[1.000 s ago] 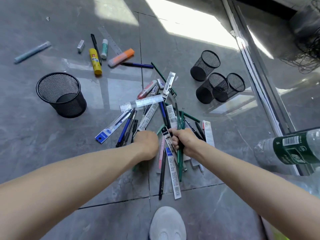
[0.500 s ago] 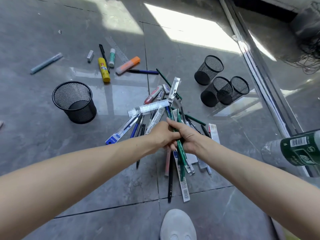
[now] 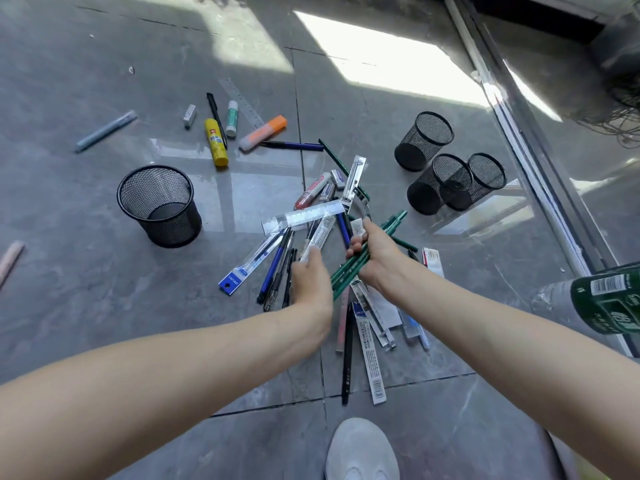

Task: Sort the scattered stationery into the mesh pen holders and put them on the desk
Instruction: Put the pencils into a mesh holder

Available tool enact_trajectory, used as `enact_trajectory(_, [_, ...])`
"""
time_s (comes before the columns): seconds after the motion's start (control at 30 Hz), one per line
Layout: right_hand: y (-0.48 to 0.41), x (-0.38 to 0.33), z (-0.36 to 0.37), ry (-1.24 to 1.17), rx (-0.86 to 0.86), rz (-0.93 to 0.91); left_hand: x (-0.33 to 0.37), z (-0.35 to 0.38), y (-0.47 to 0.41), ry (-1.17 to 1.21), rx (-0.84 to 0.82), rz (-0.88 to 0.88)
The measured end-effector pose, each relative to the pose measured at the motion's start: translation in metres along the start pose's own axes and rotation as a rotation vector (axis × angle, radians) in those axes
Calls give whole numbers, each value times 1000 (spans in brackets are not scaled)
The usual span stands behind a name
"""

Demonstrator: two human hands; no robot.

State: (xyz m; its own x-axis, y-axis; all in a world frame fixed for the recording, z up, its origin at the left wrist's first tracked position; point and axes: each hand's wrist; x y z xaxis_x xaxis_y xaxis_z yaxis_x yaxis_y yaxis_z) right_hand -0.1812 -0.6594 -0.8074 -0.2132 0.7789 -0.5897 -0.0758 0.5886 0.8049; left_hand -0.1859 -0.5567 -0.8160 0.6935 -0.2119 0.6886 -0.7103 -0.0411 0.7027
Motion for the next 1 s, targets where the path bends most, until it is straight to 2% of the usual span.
enact_trajectory(0.03, [1,0,5,-25,36,-24,1,1,0,110,4,-187])
enact_trajectory(0.07, [4,1,9,-24,55,-51,5,3,0,213,-10,-300])
enact_trajectory(0.17, [12,12,19,0,26,-76,25,10,-1,405,-4,-333])
enact_trajectory(0.27, [13,11,22,-37,-33,-103,37,15,-8,345,24,-211])
enact_trajectory(0.33, [3,-7,16,79,-30,-250,36,20,-17,197,16,-107])
enact_trajectory(0.37, [-6,-21,10,217,-12,-371,34,21,-20,150,1,-90])
enact_trajectory(0.43, [-27,-48,-8,656,71,-656,34,22,-23,110,-73,-106])
enact_trajectory(0.5, [-49,-66,-29,1024,178,-823,35,22,-26,75,-158,-123])
enact_trajectory(0.63, [-79,-73,-53,1442,225,-890,37,27,-37,-80,-299,-78])
enact_trajectory(0.8, [-95,-66,-55,1508,166,-947,44,40,-53,-249,-337,199])
enact_trajectory(1.0, [-93,-74,-50,1671,27,-876,49,57,-69,-345,-317,352])
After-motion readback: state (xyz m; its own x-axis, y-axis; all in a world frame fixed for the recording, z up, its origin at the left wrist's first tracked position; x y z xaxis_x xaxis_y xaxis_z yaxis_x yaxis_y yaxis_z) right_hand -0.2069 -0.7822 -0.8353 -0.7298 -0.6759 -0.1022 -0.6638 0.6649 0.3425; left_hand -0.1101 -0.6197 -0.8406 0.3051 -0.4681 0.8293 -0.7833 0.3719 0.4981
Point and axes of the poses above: each hand's wrist, its own y-axis away from the middle knuckle, its own z-axis out of the palm, x = y × z, and after that the axes turned 12 degrees about x, right-handed
